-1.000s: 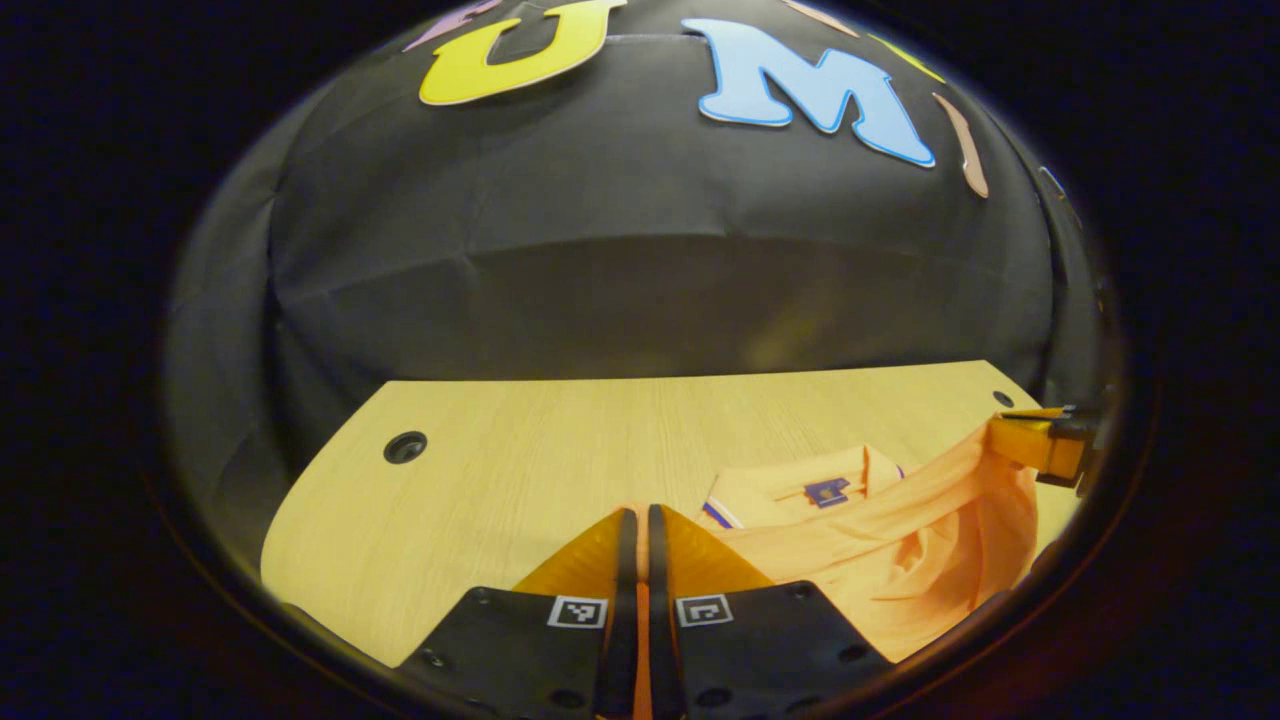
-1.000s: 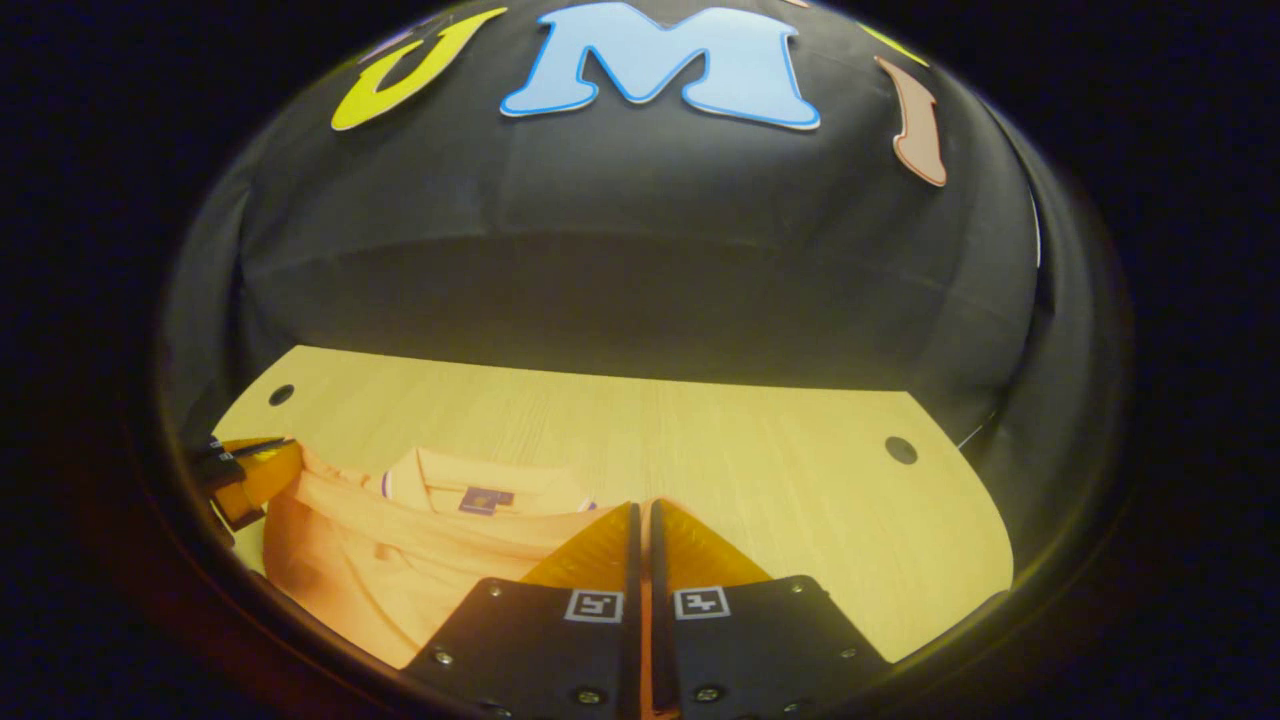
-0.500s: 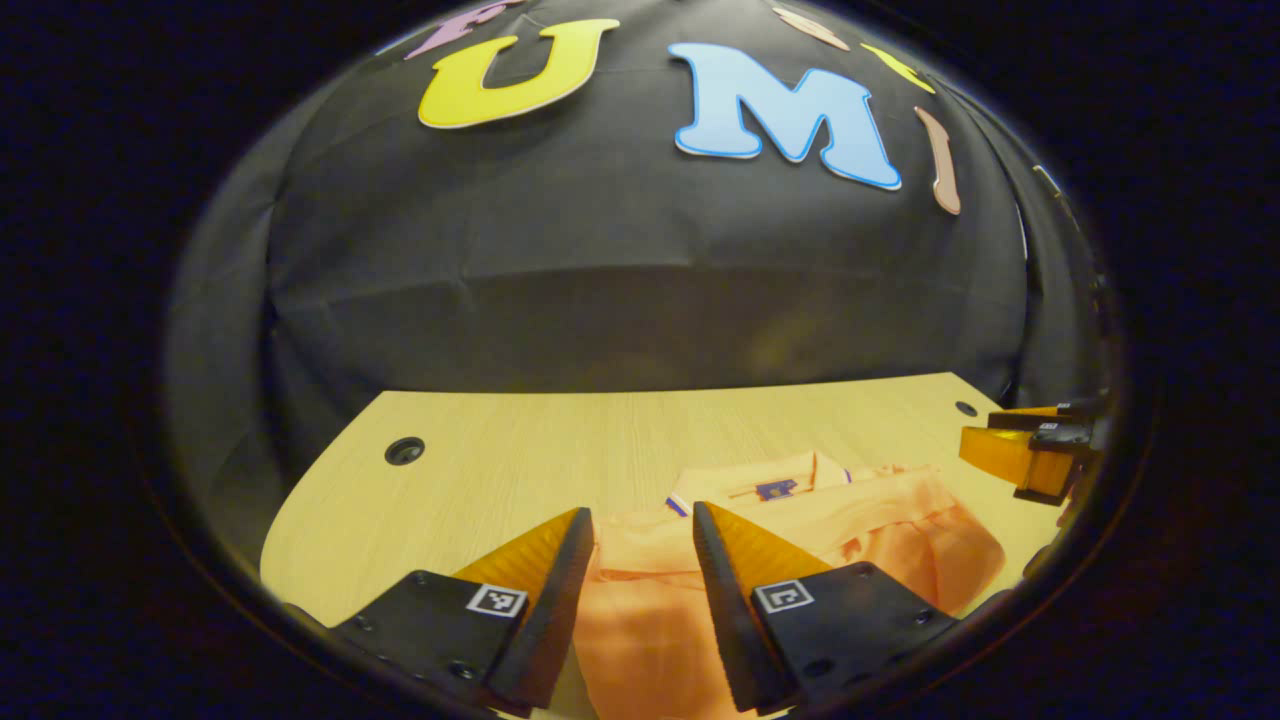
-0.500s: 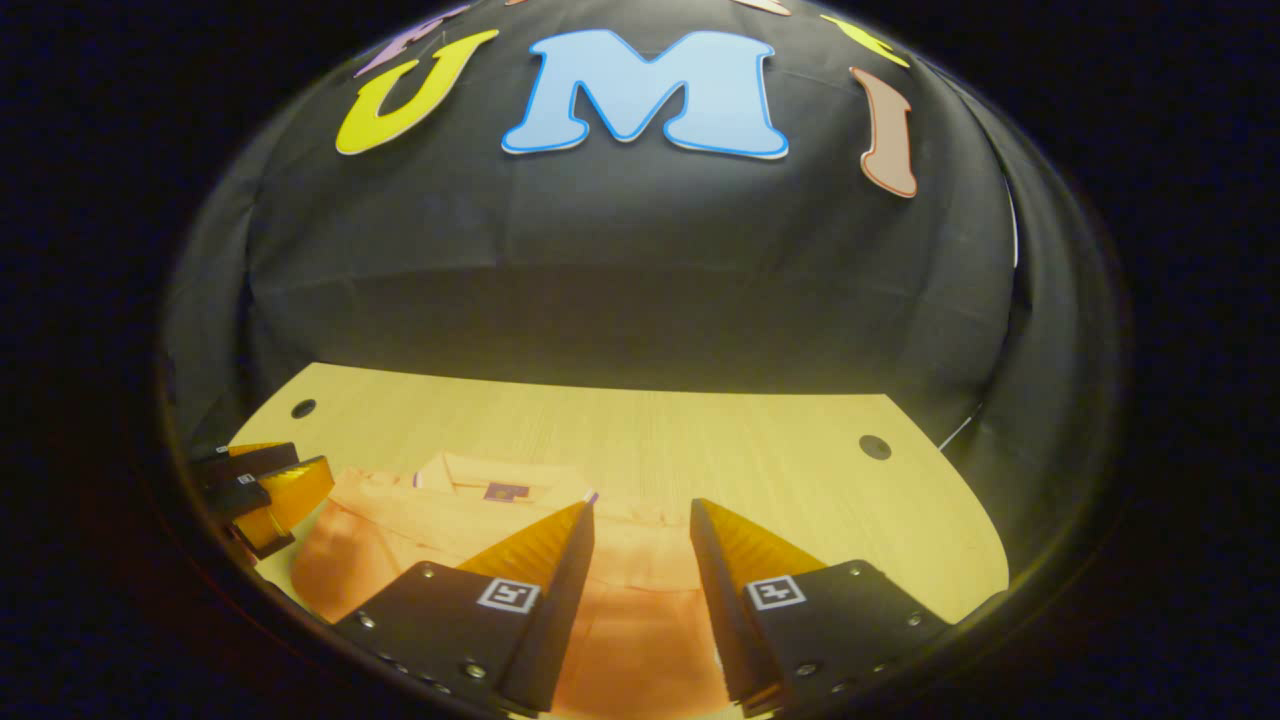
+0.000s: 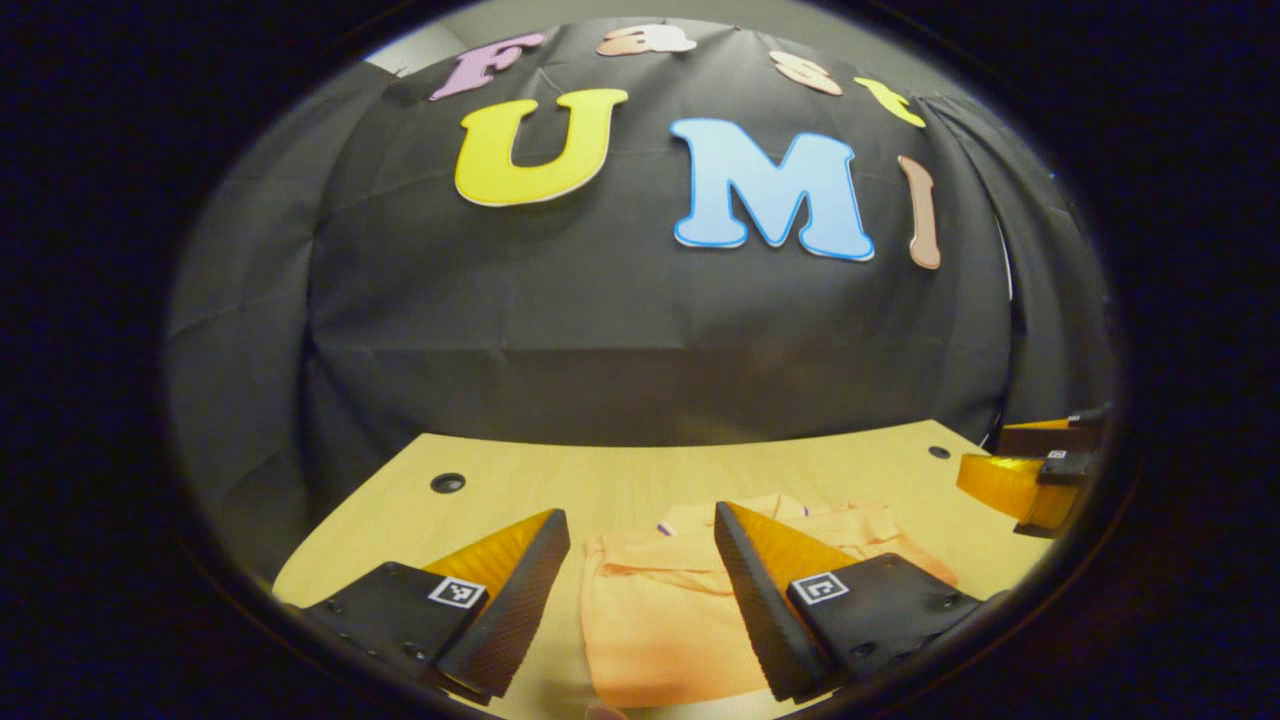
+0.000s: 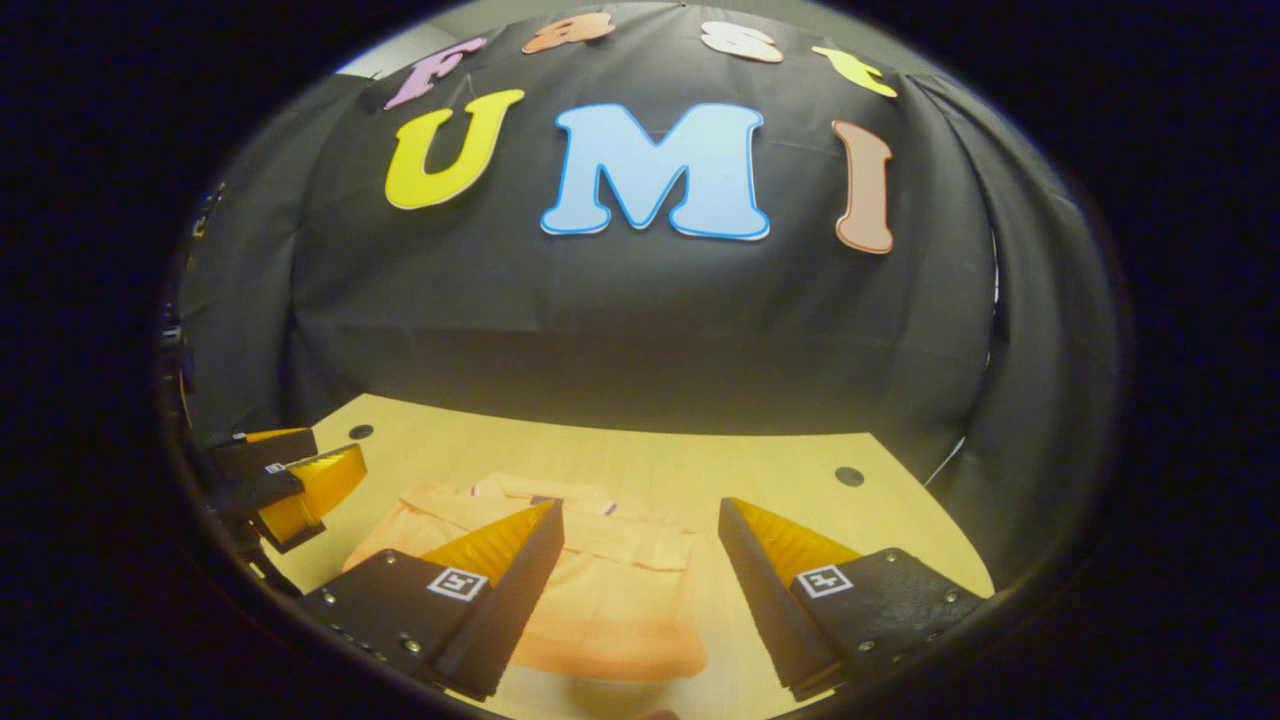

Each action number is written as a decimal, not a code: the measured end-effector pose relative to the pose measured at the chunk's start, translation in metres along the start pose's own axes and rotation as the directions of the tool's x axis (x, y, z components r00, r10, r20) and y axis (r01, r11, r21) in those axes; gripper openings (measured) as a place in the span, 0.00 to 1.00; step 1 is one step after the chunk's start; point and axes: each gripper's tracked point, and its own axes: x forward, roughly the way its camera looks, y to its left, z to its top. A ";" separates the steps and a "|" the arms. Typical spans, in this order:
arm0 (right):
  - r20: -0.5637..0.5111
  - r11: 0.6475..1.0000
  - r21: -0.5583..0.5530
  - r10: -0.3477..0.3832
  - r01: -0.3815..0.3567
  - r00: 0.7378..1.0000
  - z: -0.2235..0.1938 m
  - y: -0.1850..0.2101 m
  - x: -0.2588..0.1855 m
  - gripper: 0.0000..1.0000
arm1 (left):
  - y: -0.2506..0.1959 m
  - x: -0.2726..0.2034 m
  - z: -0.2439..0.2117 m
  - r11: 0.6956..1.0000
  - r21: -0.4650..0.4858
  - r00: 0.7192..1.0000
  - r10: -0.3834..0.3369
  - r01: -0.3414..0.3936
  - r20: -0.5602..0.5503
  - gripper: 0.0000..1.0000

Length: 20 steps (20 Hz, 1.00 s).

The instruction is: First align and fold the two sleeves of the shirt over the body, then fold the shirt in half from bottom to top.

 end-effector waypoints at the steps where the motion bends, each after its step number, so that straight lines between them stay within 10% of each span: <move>1: 0.016 1.000 -0.004 0.002 -0.002 1.000 0.005 -0.002 -0.008 0.96 | -0.001 -0.008 0.007 1.000 0.001 1.000 0.005 -0.005 0.024 0.95; 20: 0.218 0.997 -0.063 0.053 -0.040 0.974 0.052 -0.030 -0.111 0.96 | -0.037 -0.130 0.068 0.998 -0.002 0.977 0.070 -0.071 0.203 0.94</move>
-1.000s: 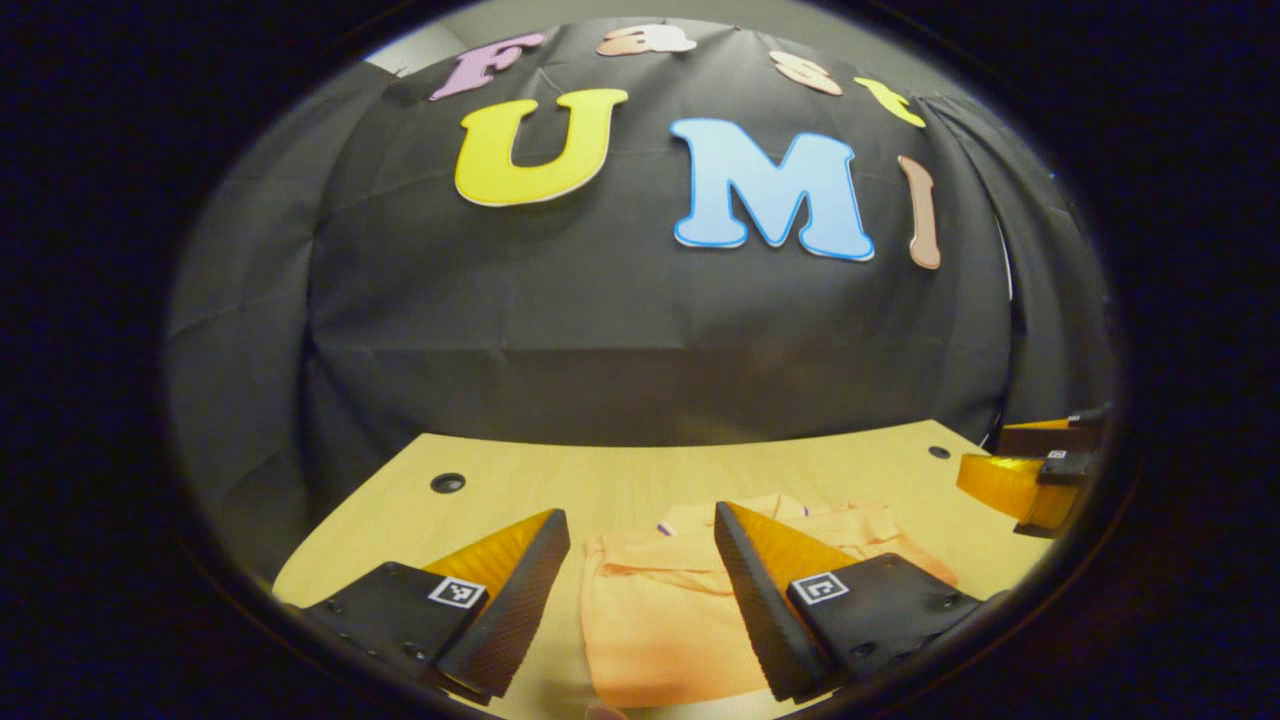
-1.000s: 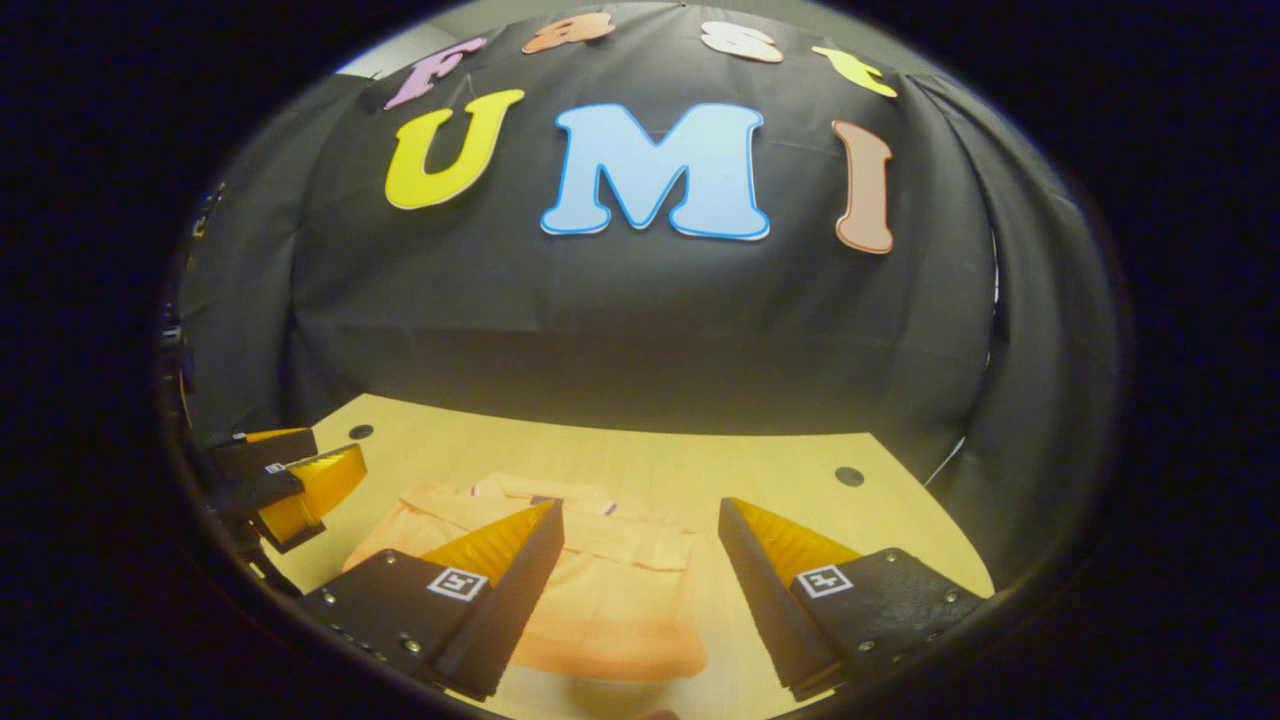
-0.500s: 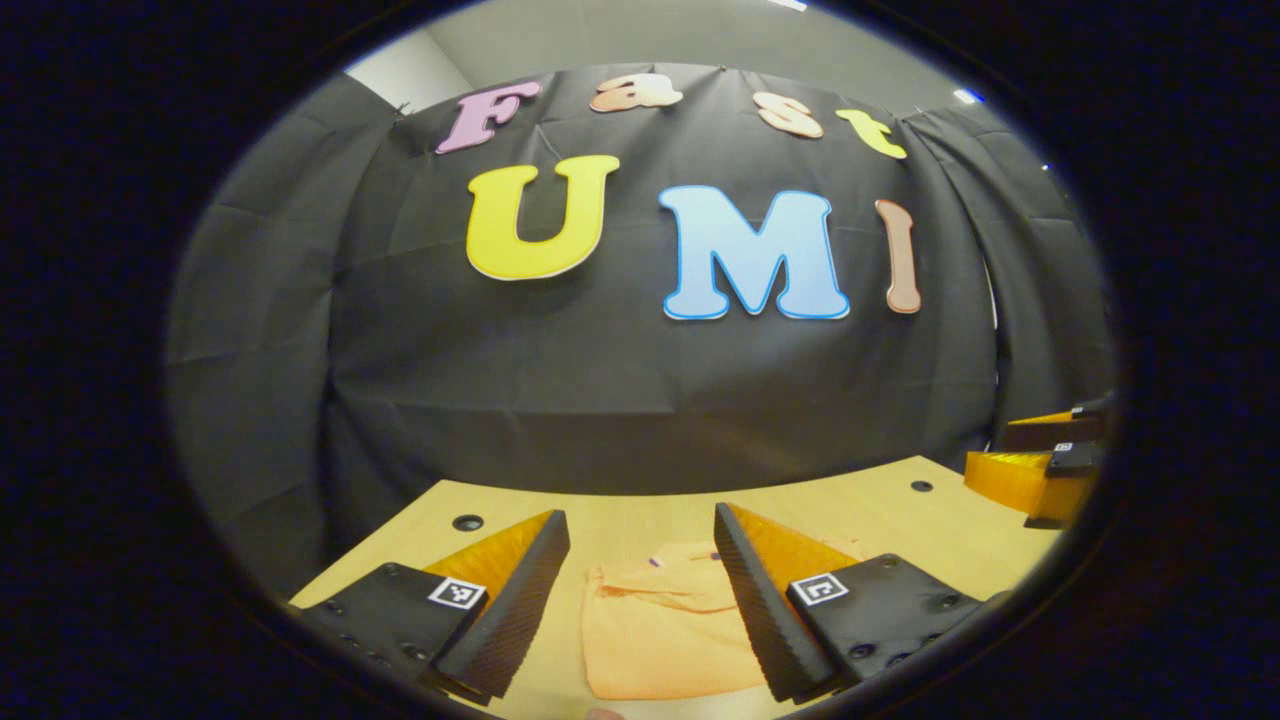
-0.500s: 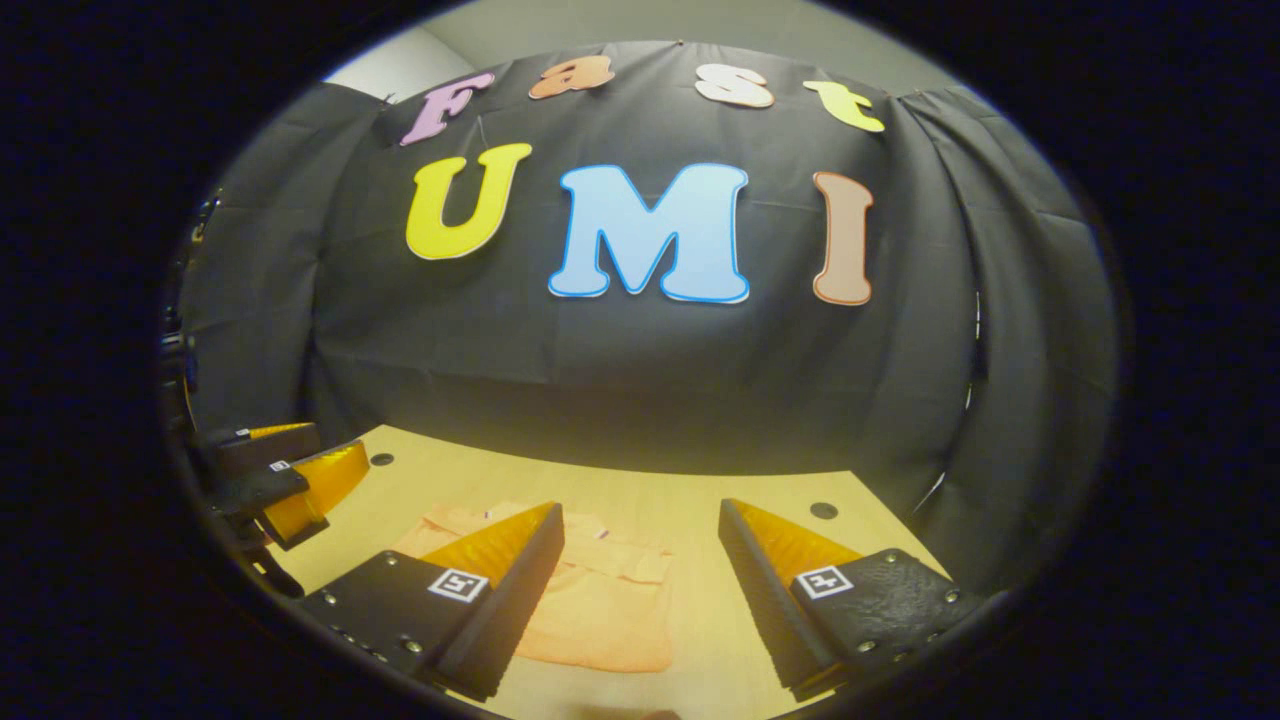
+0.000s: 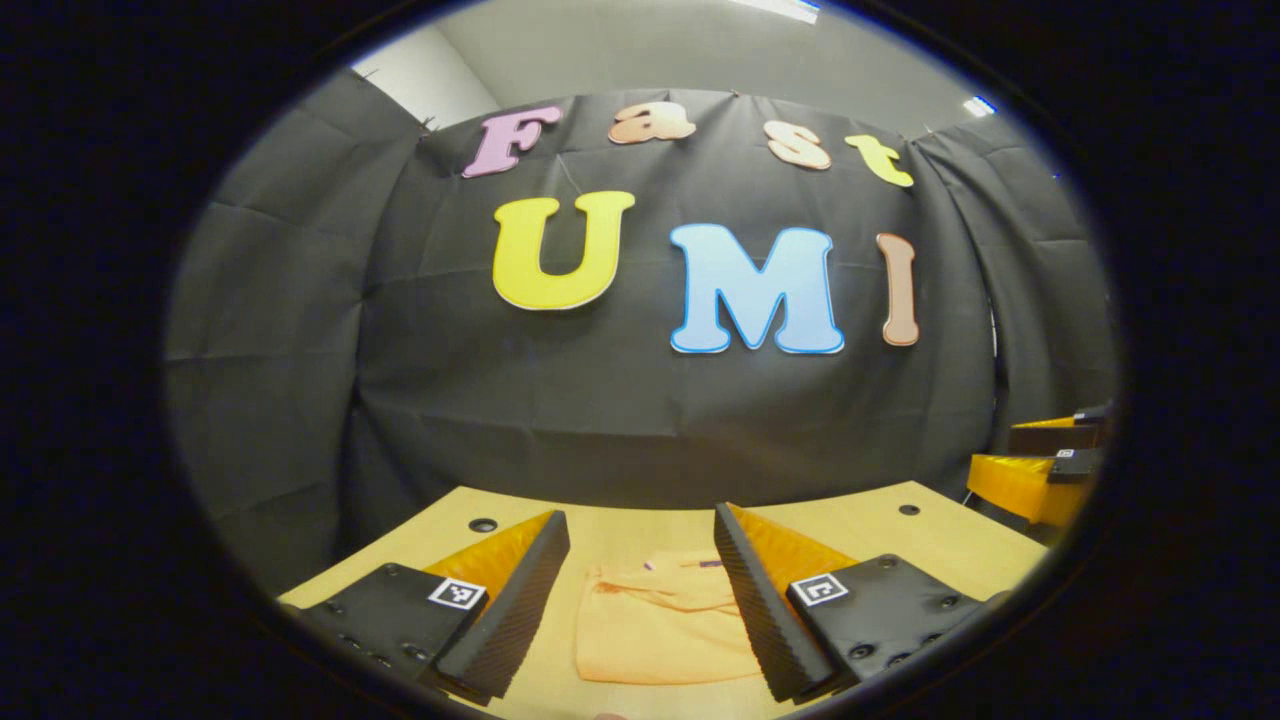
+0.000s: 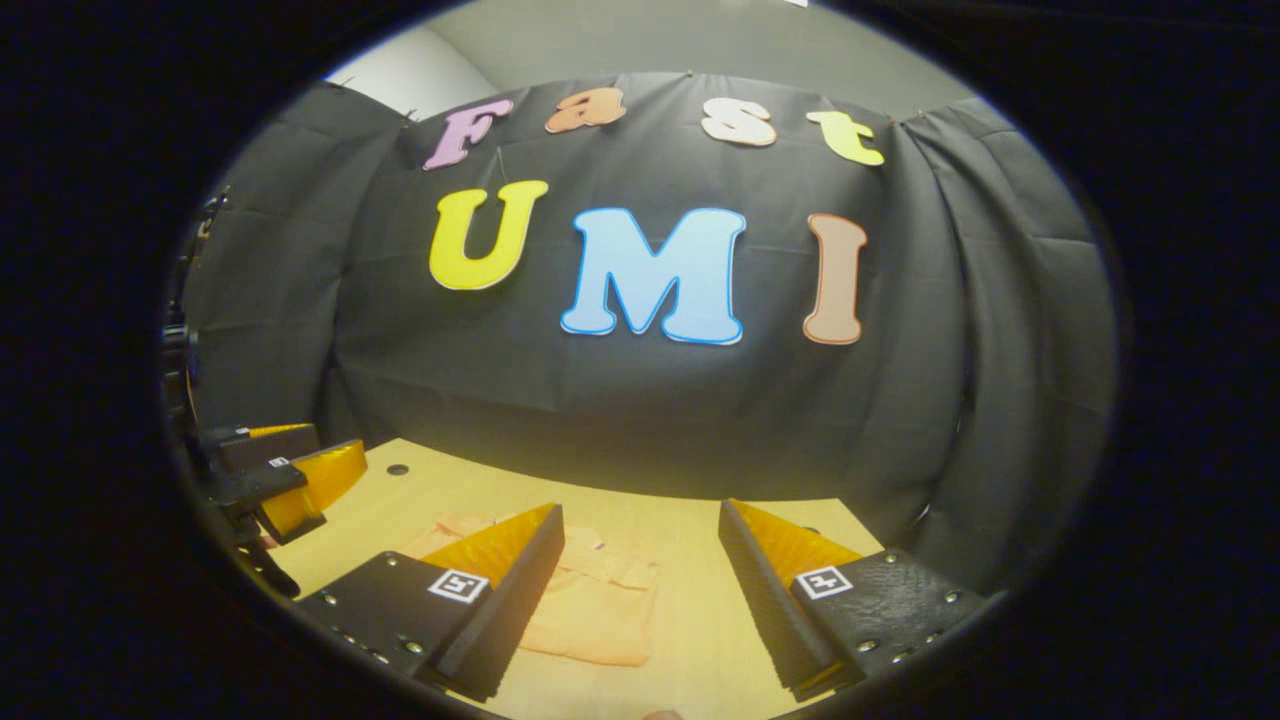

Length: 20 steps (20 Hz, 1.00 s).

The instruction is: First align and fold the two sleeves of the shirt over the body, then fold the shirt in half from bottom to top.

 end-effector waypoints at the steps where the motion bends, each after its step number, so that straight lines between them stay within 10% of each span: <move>1: 0.009 1.000 -0.009 0.009 -0.009 1.000 0.001 0.003 -0.006 0.96 | 0.001 -0.007 0.002 1.000 0.002 1.000 0.010 -0.010 0.007 0.94; 20: 0.068 0.996 -0.059 0.068 -0.064 0.995 0.027 0.016 -0.063 0.95 | 0.025 -0.095 0.039 0.991 -0.074 0.992 0.117 -0.113 0.050 0.93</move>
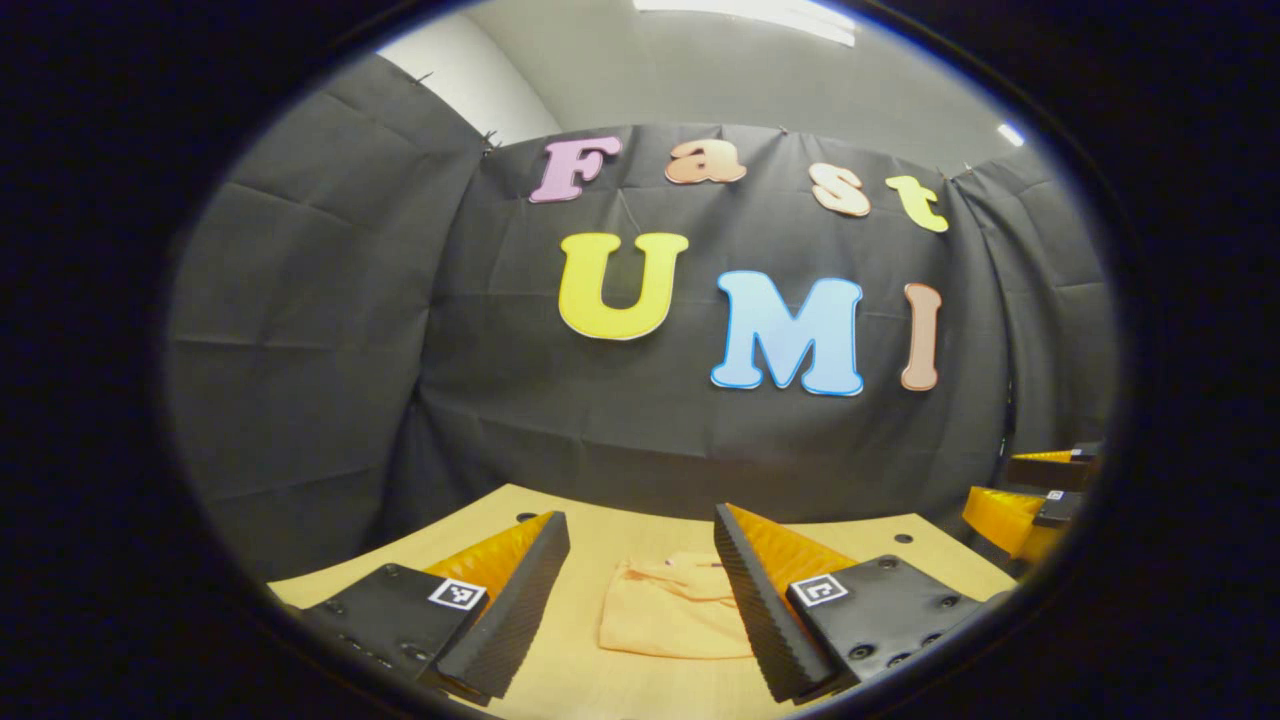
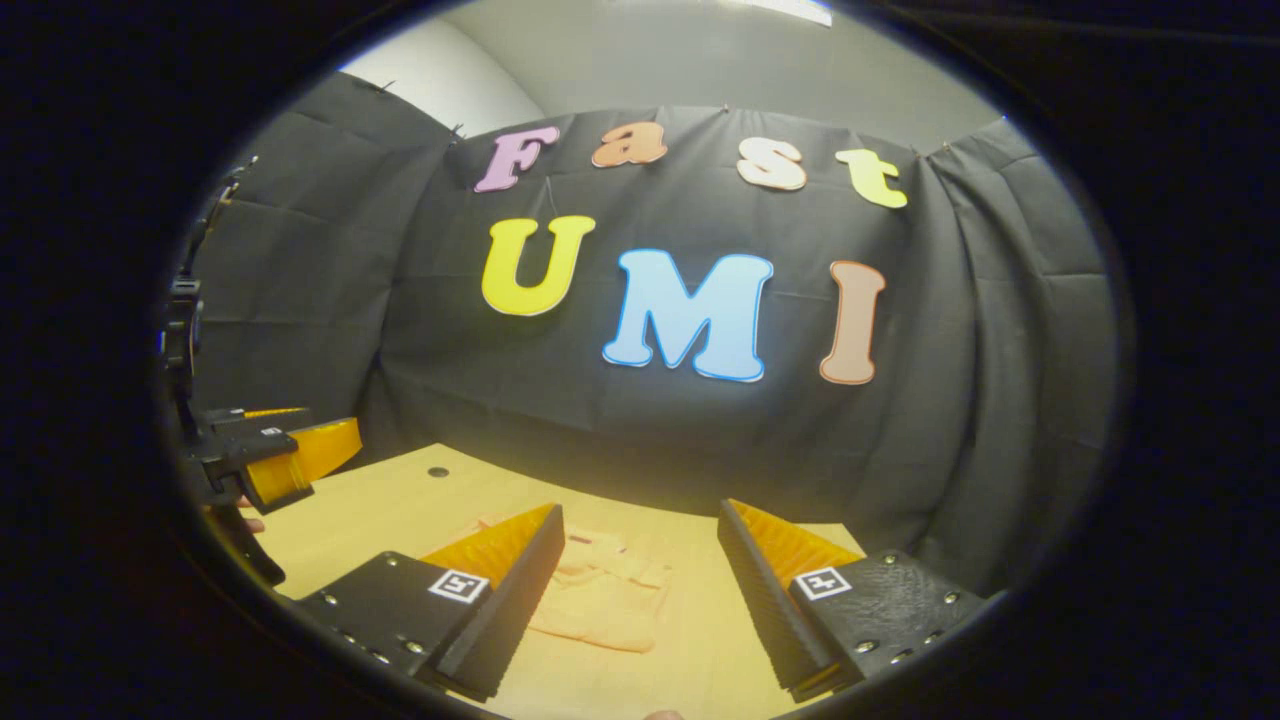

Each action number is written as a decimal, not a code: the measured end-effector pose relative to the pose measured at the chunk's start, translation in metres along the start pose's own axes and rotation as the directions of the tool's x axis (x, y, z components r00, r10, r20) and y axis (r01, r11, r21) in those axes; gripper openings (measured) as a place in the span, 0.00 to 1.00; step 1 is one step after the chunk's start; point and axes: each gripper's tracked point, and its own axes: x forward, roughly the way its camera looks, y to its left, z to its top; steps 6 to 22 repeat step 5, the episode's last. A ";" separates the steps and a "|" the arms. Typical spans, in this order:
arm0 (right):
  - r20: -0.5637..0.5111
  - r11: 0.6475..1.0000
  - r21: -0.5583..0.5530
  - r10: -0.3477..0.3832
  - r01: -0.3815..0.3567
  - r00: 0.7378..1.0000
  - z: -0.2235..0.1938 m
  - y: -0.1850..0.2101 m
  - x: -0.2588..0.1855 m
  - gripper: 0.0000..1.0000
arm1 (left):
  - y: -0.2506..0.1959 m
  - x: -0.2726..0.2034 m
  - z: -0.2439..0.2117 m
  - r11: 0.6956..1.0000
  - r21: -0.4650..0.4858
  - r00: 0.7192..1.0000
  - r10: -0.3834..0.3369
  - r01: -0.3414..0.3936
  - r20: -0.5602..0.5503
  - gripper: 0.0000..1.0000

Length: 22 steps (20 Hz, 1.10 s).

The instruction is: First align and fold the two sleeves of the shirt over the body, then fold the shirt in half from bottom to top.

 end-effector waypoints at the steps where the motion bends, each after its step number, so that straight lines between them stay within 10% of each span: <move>1: 0.001 1.000 0.001 0.000 0.000 1.000 -0.001 0.000 0.000 0.95 | 0.003 0.000 0.002 1.000 0.020 1.000 0.006 -0.006 0.006 0.94; 22: 0.005 1.000 0.013 0.003 -0.003 1.000 0.005 0.003 0.002 0.95 | -0.004 -0.001 0.007 0.999 0.043 1.000 -0.008 0.007 0.018 0.94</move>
